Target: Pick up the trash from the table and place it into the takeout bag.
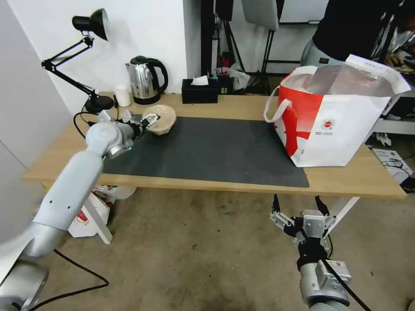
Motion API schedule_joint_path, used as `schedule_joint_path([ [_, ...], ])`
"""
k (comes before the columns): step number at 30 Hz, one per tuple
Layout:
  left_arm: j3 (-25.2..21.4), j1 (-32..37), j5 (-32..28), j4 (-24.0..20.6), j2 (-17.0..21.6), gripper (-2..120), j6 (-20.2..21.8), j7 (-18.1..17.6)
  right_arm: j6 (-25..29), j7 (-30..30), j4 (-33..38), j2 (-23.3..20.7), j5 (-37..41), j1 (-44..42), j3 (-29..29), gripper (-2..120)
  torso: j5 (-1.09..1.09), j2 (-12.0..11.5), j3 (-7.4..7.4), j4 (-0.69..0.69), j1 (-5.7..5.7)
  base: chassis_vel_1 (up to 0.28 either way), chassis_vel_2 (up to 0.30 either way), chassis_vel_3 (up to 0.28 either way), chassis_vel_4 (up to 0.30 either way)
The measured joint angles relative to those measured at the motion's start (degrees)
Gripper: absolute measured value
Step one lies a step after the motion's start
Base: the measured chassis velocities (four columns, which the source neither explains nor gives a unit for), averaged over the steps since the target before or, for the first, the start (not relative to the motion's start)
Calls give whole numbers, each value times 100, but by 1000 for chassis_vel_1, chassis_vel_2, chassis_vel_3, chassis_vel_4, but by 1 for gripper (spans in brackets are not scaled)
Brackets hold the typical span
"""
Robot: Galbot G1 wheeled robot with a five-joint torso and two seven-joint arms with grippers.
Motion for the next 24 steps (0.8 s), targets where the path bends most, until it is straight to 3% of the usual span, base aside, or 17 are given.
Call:
schedule_joint_path([
  [24,211,-276,353,620,-376,100,-5,334,0,0,0,0,0,0,0,100,0,0,0,0,0,0,0,0,0],
])
